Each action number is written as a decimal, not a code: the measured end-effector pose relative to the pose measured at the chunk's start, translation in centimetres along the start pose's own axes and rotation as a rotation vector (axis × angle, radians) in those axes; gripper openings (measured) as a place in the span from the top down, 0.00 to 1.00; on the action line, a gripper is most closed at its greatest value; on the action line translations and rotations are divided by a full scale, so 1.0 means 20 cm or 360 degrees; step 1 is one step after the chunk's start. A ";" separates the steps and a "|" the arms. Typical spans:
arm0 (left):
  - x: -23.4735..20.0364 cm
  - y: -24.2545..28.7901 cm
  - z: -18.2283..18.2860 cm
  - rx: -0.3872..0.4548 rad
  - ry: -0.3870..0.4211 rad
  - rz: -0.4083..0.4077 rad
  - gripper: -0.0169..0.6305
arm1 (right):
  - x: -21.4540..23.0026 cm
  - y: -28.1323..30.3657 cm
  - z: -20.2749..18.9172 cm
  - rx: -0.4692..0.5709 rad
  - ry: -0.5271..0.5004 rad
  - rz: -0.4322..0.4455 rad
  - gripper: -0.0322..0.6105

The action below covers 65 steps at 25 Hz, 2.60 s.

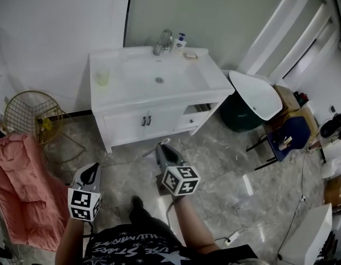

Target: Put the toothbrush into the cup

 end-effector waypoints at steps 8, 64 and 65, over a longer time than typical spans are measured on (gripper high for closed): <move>0.00 0.34 0.15 -0.0019 -0.0017 0.0121 0.96 | 0.31 0.32 0.17 -0.0014 0.0006 0.0111 0.91; -1.50 1.70 0.48 0.0012 -0.0189 0.0210 0.96 | 0.09 2.53 0.69 -0.0162 -0.0167 0.0416 0.91; -1.51 1.71 0.47 0.0006 -0.0190 0.0206 0.96 | 0.10 2.55 0.66 -0.0180 -0.0169 0.0409 0.91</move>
Point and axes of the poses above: the fingertips, and each gripper's own axes: y forward along the fingers, x to its right, z out of its top, the point moved 5 cm from there along -y, backward along the fingers, and after that the axes turned 6 degrees about z, right-handed, at the moved point
